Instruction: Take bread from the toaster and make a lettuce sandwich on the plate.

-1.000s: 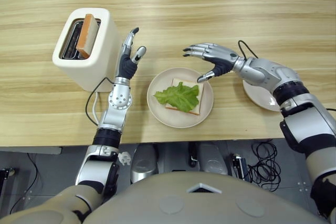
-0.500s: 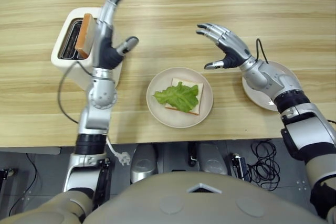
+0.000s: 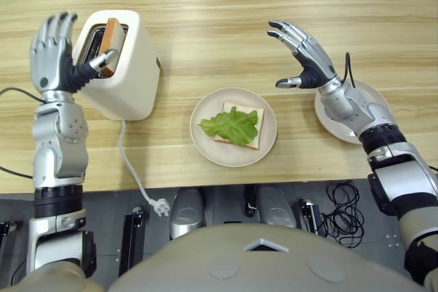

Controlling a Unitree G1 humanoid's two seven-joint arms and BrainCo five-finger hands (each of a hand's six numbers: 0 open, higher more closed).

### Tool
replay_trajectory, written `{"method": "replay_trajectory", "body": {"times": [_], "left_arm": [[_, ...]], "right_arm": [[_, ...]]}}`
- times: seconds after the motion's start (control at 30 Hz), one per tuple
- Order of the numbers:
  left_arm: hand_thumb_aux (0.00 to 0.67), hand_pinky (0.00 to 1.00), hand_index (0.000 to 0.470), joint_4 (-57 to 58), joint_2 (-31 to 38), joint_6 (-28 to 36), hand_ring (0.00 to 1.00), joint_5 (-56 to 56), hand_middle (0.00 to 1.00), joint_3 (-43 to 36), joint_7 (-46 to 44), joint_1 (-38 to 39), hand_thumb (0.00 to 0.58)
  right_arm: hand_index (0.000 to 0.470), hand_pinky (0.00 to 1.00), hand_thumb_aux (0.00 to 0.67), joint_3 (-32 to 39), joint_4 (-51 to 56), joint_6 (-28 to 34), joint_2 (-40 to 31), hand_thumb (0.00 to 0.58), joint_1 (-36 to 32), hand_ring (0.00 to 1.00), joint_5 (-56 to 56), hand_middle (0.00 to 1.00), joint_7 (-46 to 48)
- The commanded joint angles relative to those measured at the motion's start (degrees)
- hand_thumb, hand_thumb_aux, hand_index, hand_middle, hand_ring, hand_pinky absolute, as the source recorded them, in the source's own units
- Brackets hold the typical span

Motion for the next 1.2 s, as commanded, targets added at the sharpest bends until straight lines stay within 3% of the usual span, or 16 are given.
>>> {"method": "replay_trajectory", "body": {"times": [0.03, 0.27, 0.3, 0.33, 0.37, 0.83, 1.17, 1.2], "left_arm": [[0.000, 0.00, 0.000, 1.06, 0.72, 2.58, 0.00, 0.17, 0.00, -2.60, -3.04, 0.36, 0.000], [0.003, 0.00, 0.002, 0.73, 0.85, 3.25, 0.00, -1.01, 0.00, -4.19, -3.86, -0.67, 0.005], [0.168, 0.00, 0.115, 0.49, 0.82, 2.94, 0.00, -1.30, 0.00, -4.05, -3.33, -0.89, 0.255], [0.428, 0.00, 0.294, 0.12, 0.77, 2.74, 0.00, -1.59, 0.00, -3.66, -2.44, -1.18, 0.505], [0.670, 0.00, 0.460, -0.27, 0.80, 2.65, 0.00, -1.59, 0.00, -3.26, -1.54, -1.47, 0.580], [0.670, 0.00, 0.460, 5.95, 0.80, 0.65, 0.00, -2.25, 0.00, -5.36, 3.86, -5.05, 0.580], [0.670, 0.00, 0.460, -1.20, 1.10, -2.61, 0.00, -6.75, 0.00, -1.18, 6.68, -6.69, 0.580], [0.670, 0.16, 0.460, -2.36, 1.23, -2.80, 0.16, -7.31, 0.16, -0.46, 6.89, -6.89, 0.580]], "right_arm": [[0.000, 0.00, 0.000, -0.43, 0.11, 0.22, 0.10, 0.000, 0.49, 0.00, 0.02, 0.00, 0.32], [0.000, 0.00, 0.000, 0.56, 1.53, 1.27, 0.73, 0.000, 0.56, 0.00, -1.30, 0.00, -0.41], [0.000, 0.00, 0.000, 0.69, 1.69, 1.40, 0.82, 0.000, 0.48, 0.00, -1.43, 0.00, -0.45], [0.000, 0.00, 0.000, 0.74, 1.80, 1.45, 0.90, 0.000, 0.44, 0.00, -1.49, 0.00, -0.47], [0.000, 0.00, 0.000, 0.76, 1.89, 1.47, 0.96, 0.000, 0.44, 0.00, -1.53, 0.00, -0.49], [0.000, 0.00, 0.000, 1.13, 2.56, 1.88, 1.57, 0.000, 1.42, 0.00, -1.98, 0.00, -1.47], [0.000, 0.00, 0.000, 1.24, 2.97, 2.50, 2.06, 0.000, 1.77, 0.00, -2.46, 0.00, -2.67], [0.000, 0.00, 0.000, 1.26, 2.96, 2.57, 2.15, 0.000, 1.80, 0.00, -2.55, 0.00, -2.80]]}}
